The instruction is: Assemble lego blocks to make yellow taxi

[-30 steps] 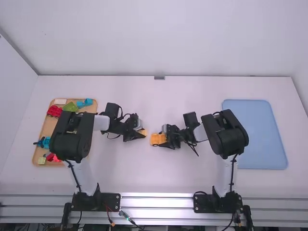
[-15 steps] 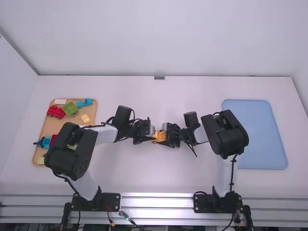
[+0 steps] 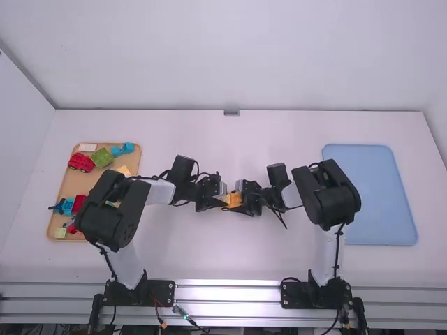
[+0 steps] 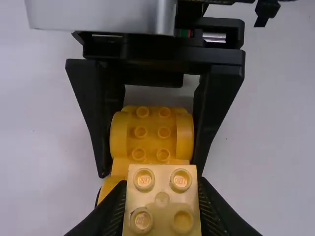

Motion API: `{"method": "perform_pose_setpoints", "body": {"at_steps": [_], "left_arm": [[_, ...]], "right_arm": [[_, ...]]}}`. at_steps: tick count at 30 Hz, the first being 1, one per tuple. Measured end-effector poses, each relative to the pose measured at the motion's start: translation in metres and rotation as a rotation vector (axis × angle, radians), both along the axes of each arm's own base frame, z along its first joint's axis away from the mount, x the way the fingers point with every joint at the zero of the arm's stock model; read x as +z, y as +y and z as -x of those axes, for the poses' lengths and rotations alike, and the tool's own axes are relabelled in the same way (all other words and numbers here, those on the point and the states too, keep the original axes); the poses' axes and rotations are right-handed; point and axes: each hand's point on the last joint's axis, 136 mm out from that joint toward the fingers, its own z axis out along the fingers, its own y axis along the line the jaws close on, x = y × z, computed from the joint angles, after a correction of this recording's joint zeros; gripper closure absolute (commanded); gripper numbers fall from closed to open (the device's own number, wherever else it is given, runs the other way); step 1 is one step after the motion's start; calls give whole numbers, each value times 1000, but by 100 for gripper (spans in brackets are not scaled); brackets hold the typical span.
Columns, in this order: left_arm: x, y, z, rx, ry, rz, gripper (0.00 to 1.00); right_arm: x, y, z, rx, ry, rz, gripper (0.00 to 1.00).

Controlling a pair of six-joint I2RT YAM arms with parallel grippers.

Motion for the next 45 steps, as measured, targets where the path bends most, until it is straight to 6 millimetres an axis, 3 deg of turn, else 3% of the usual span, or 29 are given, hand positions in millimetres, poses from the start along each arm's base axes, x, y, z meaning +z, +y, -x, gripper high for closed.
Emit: {"method": "perform_pose_setpoints", "body": {"at_steps": [35, 38, 39, 40, 41, 42, 45], "left_arm": [[-9, -10, 0, -34, -18, 1, 98], [-9, -10, 0, -33, -18, 0, 95], [-9, -10, 0, -32, -20, -2, 92], [-9, -10, 0, -32, -20, -2, 76], [-9, -10, 0, -31, -21, -2, 71], [-9, -10, -1, -29, -22, -3, 50], [-9, -10, -1, -24, -20, -6, 43]], "right_arm": [[0, 0, 6, 12, 5, -10, 47], [0, 0, 6, 12, 6, -10, 47], [0, 0, 6, 11, 5, -10, 47], [0, 0, 6, 11, 5, -10, 47], [0, 0, 6, 11, 5, -10, 47], [0, 0, 6, 11, 4, -9, 47], [0, 0, 5, 11, 4, -9, 47]]}}
